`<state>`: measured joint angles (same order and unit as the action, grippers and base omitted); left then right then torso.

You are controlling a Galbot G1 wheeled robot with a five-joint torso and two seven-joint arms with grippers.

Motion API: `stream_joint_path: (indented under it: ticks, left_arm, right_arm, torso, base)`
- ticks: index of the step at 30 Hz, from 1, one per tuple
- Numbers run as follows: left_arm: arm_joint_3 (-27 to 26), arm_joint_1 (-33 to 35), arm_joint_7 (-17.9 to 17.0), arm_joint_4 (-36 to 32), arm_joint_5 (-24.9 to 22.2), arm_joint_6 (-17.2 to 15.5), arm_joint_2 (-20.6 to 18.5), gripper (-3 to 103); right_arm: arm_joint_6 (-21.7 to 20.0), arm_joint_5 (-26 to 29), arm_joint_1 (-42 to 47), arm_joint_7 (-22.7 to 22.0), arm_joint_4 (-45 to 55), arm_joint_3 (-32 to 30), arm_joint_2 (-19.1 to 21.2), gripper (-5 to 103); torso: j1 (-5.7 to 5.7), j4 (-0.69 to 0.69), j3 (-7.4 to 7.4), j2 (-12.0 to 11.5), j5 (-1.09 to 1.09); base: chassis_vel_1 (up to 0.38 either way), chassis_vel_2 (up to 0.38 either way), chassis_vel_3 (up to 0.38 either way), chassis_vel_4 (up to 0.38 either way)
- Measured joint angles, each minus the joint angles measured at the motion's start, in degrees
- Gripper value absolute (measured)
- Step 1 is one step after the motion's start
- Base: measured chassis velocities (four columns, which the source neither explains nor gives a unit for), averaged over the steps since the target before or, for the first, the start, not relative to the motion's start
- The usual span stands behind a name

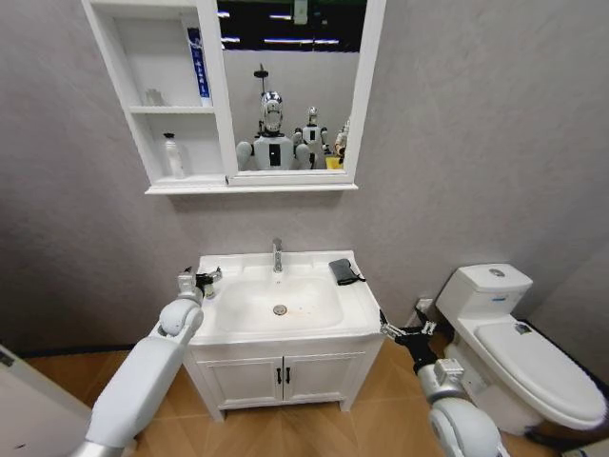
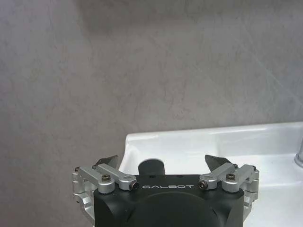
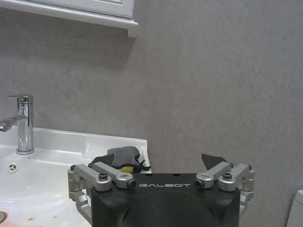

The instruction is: Move facial cleanser and shampoo from washbasin to cabinet, then wipe washbasin with towel.

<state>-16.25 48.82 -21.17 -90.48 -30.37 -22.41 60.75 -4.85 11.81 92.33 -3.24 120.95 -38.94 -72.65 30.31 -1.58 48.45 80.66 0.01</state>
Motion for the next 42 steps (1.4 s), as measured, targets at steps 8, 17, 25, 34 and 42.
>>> stream_joint_path:
  ticks: [8,17,25,34,42]
  left_arm:
    - [-0.9,1.0,1.6,3.2,1.3,1.1,1.3,100]
    - [-0.6,-1.9,2.7,7.0,1.5,0.9,3.0,100]
    - [-0.5,-3.7,3.0,10.8,1.7,1.4,4.0,100]
    - [-0.7,-4.9,3.3,15.5,1.6,5.9,5.7,100]
    - [-1.4,-5.6,4.1,19.1,2.2,10.9,7.6,100]
  right_arm:
    - [0.4,-0.3,0.4,0.1,0.6,0.0,-0.5,100]
    - [0.3,-0.3,0.2,0.1,0.5,0.0,-0.2,100]
    - [0.3,-0.2,-0.1,0.1,-0.1,0.1,0.0,100]
    - [0.3,-0.2,-0.1,0.2,-0.3,0.2,0.2,100]
    - [0.2,-0.2,-0.1,0.1,-0.3,0.4,0.9,100]
  torso:
    - [0.00,0.00,0.00,0.0,0.00]
    - [0.00,-0.01,0.00,0.0,0.00]
    - [0.00,0.00,0.00,0.0,0.00]
    - [0.00,0.00,0.00,0.0,0.00]
    - [0.00,-0.01,0.00,0.0,0.00]
  base:
    - [0.000,0.000,0.000,0.000]
    - [0.000,0.000,0.000,0.000]
    - [0.000,0.000,0.000,0.000]
    - [0.000,0.000,0.000,0.000]
    - [0.000,0.000,0.000,0.000]
